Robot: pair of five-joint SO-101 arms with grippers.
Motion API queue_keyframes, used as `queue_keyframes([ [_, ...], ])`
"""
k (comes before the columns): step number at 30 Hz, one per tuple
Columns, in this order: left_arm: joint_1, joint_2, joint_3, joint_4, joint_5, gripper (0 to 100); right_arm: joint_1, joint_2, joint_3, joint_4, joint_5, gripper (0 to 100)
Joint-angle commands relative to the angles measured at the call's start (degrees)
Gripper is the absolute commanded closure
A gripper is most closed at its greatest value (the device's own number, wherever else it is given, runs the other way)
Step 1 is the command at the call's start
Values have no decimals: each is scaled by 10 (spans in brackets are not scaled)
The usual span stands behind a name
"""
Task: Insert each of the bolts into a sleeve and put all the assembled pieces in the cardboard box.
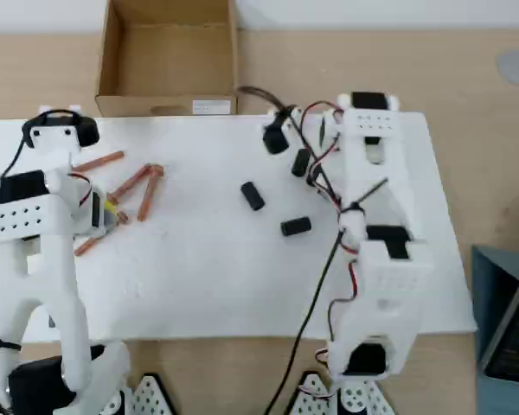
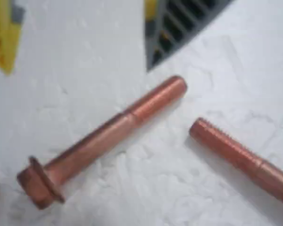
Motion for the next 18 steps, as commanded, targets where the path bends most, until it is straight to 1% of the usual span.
queue_keyframes([
  [1, 0, -7, -72, 39, 1, 807, -6, -88, -7, 35, -18, 987],
  [6, 0, -3, -105, 69, 1, 808, -5, -162, -6, 79, -66, 987],
  [12, 0, -3, -105, 69, -6, 808, 0, -255, 0, 126, -134, 987],
  [16, 14, -2, -99, 106, -83, 809, 22, -331, 57, 127, -160, 987],
  [18, 20, -2, -85, 109, -116, 833, 34, -376, 105, 127, -161, 987],
])
